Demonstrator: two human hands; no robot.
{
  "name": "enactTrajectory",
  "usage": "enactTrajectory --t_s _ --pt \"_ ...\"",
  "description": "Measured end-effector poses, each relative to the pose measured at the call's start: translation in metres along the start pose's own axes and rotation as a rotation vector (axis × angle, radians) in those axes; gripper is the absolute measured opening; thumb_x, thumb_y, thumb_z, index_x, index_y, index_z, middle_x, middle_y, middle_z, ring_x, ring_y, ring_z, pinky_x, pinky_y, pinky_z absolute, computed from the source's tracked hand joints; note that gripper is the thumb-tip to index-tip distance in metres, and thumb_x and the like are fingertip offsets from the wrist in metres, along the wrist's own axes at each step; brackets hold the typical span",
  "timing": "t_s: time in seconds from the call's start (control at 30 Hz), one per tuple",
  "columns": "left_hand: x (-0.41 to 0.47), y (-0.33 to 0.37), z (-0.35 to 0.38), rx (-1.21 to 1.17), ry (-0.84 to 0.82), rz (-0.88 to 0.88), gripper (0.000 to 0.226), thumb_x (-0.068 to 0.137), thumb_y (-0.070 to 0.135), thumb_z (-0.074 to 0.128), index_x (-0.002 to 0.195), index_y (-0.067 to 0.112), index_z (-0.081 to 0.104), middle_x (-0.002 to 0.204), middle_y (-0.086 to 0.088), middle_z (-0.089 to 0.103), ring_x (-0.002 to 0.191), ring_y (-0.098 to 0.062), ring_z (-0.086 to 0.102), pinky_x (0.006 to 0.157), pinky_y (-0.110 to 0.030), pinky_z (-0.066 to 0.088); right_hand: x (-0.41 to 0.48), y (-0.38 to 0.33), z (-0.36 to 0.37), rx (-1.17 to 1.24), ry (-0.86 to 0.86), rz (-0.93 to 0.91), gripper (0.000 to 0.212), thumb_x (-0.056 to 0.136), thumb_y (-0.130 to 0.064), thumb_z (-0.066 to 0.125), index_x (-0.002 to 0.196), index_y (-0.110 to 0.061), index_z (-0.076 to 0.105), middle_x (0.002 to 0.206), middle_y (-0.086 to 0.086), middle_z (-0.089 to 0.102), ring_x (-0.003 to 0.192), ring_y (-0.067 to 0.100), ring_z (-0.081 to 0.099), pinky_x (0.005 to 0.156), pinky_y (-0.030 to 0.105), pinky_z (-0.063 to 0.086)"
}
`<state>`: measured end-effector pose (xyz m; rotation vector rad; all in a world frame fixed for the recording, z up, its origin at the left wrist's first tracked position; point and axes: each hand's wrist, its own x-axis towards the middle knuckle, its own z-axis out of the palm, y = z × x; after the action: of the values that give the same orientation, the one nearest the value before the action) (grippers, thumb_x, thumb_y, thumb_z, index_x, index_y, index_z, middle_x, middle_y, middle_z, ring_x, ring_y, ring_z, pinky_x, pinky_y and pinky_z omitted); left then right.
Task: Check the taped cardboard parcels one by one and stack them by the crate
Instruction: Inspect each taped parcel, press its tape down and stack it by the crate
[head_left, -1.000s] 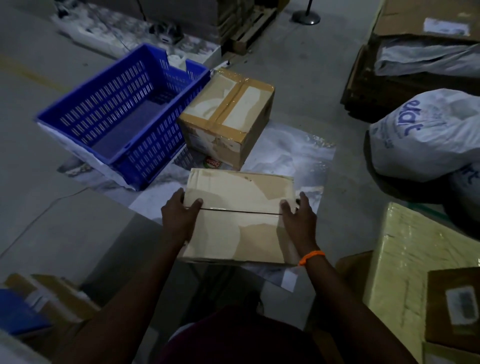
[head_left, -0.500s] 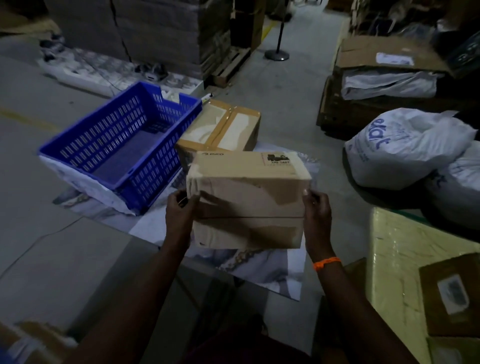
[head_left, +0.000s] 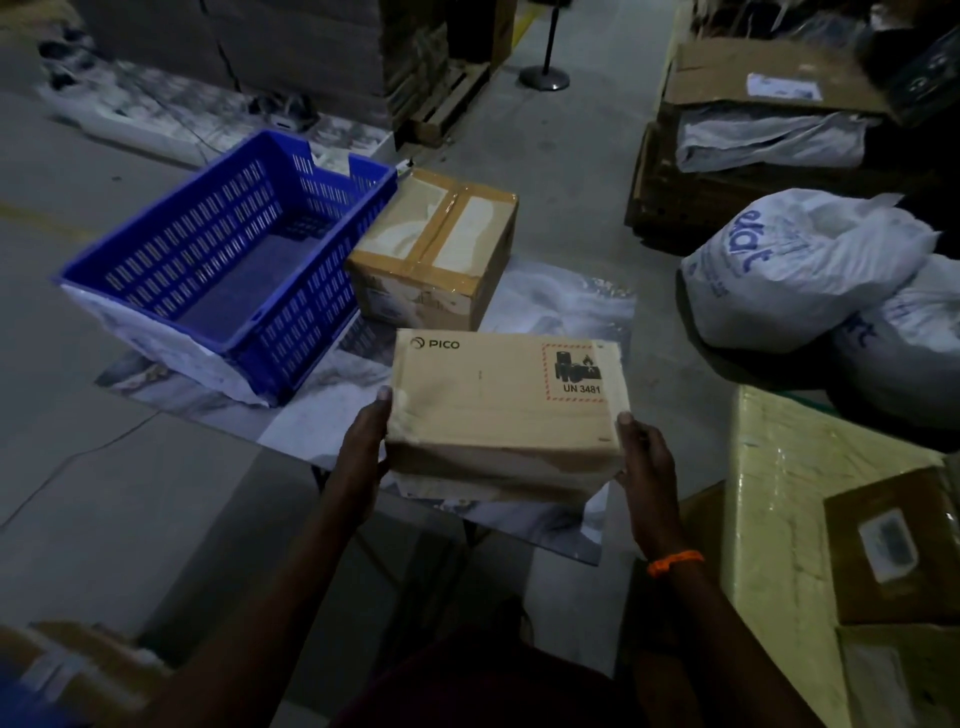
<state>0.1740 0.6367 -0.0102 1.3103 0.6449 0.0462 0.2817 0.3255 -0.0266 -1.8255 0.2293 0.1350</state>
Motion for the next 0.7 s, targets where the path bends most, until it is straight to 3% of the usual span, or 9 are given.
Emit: enactTrajectory --t_s 0.07,0.17,0.23,0.3,0.43,0.53,0.6,0.7 --pt "0.006 0.014 -0.001 0.076 -0.079 -0.057 0.067 0.088 0.068 0.059 0.141 0.029 0.052 0.135 0.004 0.058 0.125 -0.019 0.053 0.091 -0.038 0.05 0.011 -0.014 -0.004 0.05 -0.098 0.047 0.039 0.096 -0.056 0.063 0.118 -0.025 0.068 0.11 -0.001 0.074 0.103 0.02 0.072 0.083 0.046 0.061" --pt "0.016 0.029 0.001 0.102 -0.141 -0.124 0.04 0.094 0.051 0.063 0.132 0.039 0.054 0.128 0.004 0.064 0.12 -0.023 0.058 0.09 -0.045 0.052 0.027 -0.038 -0.008 0.079 -0.276 0.09 0.032 0.101 -0.038 0.063 0.126 -0.018 0.066 0.111 0.003 0.076 0.102 0.024 0.074 0.071 0.037 0.06" --pt "0.021 0.033 0.0 0.115 -0.153 -0.106 0.039 0.093 0.047 0.066 0.13 0.049 0.054 0.131 0.005 0.064 0.119 -0.024 0.06 0.096 -0.056 0.051 0.034 -0.047 -0.007 0.079 -0.36 0.062 0.03 0.102 -0.035 0.063 0.129 -0.021 0.066 0.117 0.004 0.076 0.105 0.023 0.075 0.078 0.041 0.062" --pt "0.022 0.032 0.002 0.133 -0.167 -0.059 0.047 0.094 0.042 0.067 0.135 0.056 0.048 0.132 0.009 0.062 0.119 -0.023 0.059 0.096 -0.058 0.051 0.039 -0.05 -0.004 0.048 -0.375 0.017 0.031 0.103 -0.031 0.062 0.132 -0.023 0.065 0.121 0.003 0.076 0.107 0.02 0.074 0.091 0.043 0.06" --pt "0.016 0.034 0.008 0.074 -0.154 0.035 0.052 0.096 0.027 0.065 0.135 0.054 0.043 0.132 0.01 0.061 0.124 -0.023 0.058 0.092 -0.043 0.055 0.04 -0.045 -0.001 0.032 -0.364 -0.036 0.033 0.104 -0.029 0.061 0.137 -0.021 0.065 0.124 0.002 0.074 0.114 0.02 0.071 0.101 0.046 0.056" --pt "0.015 0.036 0.008 0.086 -0.141 0.15 0.06 0.094 0.018 0.068 0.134 0.058 0.046 0.129 0.015 0.066 0.125 -0.015 0.061 0.09 -0.033 0.057 0.039 -0.044 -0.005 0.047 -0.361 -0.086 0.038 0.103 -0.023 0.062 0.141 -0.021 0.062 0.127 -0.001 0.073 0.118 0.018 0.069 0.099 0.037 0.057" --pt "0.012 0.041 0.008 0.158 -0.133 0.245 0.068 0.09 0.018 0.072 0.131 0.066 0.045 0.13 0.022 0.064 0.122 -0.007 0.06 0.09 -0.031 0.058 0.038 -0.046 -0.007 0.068 -0.369 -0.132 0.046 0.102 -0.018 0.063 0.147 -0.021 0.056 0.133 -0.002 0.07 0.122 0.016 0.066 0.098 0.031 0.057" --pt "0.011 0.039 0.005 0.178 -0.073 0.263 0.078 0.074 0.031 0.078 0.133 0.064 0.039 0.136 0.023 0.055 0.121 0.003 0.056 0.094 -0.034 0.053 0.036 -0.042 -0.008 0.12 -0.371 -0.157 0.059 0.1 -0.009 0.065 0.154 -0.021 0.047 0.14 0.001 0.066 0.128 0.02 0.063 0.102 0.037 0.055"
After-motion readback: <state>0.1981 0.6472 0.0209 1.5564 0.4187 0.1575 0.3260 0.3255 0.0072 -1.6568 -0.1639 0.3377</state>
